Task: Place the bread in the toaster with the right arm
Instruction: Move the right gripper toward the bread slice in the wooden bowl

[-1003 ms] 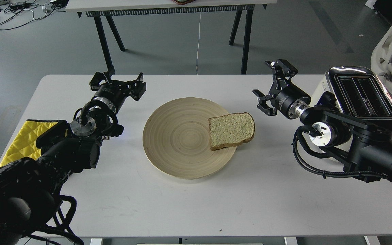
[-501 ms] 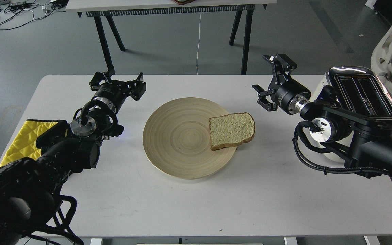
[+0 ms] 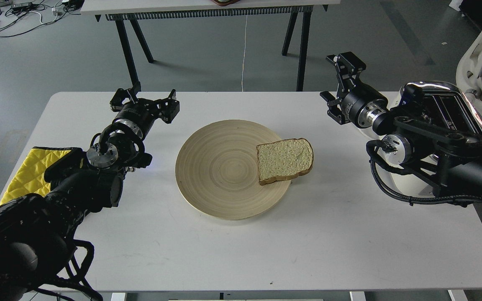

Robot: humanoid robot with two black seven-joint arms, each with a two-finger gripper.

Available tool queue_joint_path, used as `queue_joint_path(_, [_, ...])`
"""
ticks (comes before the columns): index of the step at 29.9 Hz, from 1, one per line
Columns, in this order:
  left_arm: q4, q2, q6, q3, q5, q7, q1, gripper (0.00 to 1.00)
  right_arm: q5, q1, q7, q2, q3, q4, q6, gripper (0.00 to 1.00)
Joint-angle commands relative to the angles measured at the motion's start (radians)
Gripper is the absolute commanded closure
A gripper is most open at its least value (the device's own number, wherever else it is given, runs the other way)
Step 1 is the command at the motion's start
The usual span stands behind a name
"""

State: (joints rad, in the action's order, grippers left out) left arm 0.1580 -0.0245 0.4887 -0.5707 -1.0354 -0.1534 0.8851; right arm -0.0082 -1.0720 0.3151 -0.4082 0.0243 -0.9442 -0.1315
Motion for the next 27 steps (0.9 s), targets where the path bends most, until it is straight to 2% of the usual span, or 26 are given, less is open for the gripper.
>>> queue_joint_path(1, [0.000, 0.000, 0.000, 0.000, 0.000, 0.000, 0.000, 0.00, -0.021, -0.022, 0.001, -0.030, -0.053, -0.060, -0.075, 0.02])
queue_joint_path(15, [0.000, 0.000, 0.000, 0.000, 0.001, 0.000, 0.000, 0.00, -0.021, 0.027, 0.013, -0.027, -0.159, -0.054, -0.086, 0.02])
queue_joint_path(27, [0.000, 0.000, 0.000, 0.000, 0.000, 0.000, 0.000, 0.00, -0.021, 0.078, 0.015, 0.043, -0.213, -0.035, -0.137, 0.03])
